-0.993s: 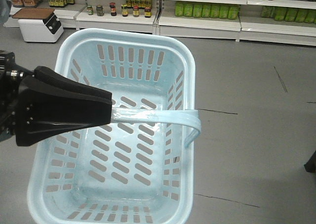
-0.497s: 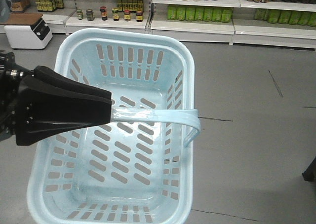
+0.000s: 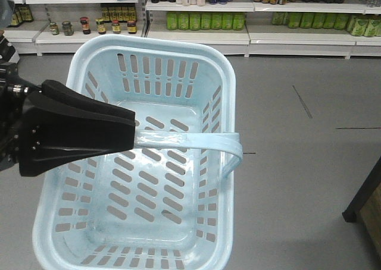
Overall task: Pick three apples into basket with both arms
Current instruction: 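Drive the base across the floor carrying the basket in the left gripper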
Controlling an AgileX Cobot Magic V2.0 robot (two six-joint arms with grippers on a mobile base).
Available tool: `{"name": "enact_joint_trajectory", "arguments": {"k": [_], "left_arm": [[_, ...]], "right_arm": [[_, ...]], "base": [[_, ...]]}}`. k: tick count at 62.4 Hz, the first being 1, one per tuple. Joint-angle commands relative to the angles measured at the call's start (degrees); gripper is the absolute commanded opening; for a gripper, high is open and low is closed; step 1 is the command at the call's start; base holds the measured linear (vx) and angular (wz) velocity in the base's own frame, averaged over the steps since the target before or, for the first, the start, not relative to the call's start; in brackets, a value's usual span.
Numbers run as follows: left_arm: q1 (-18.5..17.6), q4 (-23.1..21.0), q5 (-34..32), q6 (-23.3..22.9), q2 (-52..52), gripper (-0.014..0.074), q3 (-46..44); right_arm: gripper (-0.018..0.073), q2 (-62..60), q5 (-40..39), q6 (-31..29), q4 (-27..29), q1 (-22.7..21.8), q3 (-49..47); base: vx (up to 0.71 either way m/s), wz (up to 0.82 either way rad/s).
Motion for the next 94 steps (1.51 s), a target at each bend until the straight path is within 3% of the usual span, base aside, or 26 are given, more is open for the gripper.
{"name": "enact_joint_trajectory", "arguments": {"k": [1, 94], "left_arm": [[-0.13, 2.52, 1.41, 0.18, -1.22, -0.0008, -1.62], [-0.13, 2.52, 1.41, 0.18, -1.22, -0.0008, -1.62]], "right_arm": [[-0.0004, -0.50, -4.34, 0.00, -0.18, -0.09, 0.59], [-0.0004, -0.50, -4.34, 0.00, -0.18, -0.09, 0.59]], "base": [[0.23, -0.23], [0.18, -0.21]]}}
